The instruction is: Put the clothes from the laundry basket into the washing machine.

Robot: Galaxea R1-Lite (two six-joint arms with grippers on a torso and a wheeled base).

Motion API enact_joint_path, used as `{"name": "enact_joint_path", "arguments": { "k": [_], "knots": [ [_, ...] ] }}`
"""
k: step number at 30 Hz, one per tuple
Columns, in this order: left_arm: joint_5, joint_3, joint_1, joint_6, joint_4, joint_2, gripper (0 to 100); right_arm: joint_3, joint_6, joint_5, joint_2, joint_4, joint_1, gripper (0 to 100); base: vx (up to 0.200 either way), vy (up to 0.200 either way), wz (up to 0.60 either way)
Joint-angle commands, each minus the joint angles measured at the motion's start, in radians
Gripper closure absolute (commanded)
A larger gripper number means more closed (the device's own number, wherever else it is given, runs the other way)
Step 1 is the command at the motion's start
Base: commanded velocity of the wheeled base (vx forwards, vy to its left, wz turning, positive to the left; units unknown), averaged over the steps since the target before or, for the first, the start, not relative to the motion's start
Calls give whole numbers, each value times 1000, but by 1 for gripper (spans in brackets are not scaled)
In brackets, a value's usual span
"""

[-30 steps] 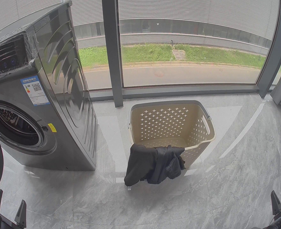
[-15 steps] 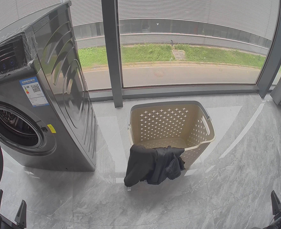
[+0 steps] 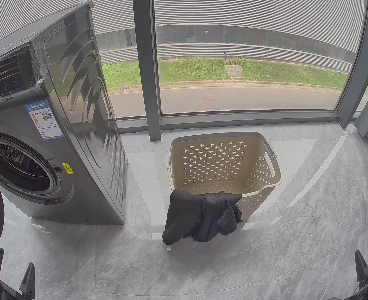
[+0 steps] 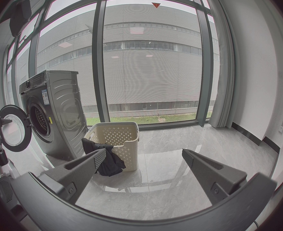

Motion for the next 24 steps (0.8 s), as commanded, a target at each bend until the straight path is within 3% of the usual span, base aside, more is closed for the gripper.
{"name": "enact_joint_path", "arguments": {
  "k": [1,6,21,24],
  "knots": [
    [2,18,0,1,0,-15,0,15,0,0,-4,0,1,0,0,-200,0],
    [2,18,0,4,0,-15,0,15,0,0,-4,0,0,0,0,-200,0],
    [2,18,0,11,1,-16,0,15,-2,1,-4,0,0,0,0,0,0],
    [2,18,0,11,1,-15,0,15,0,0,-4,-2,1,0,0,-200,0]
  ]
}}
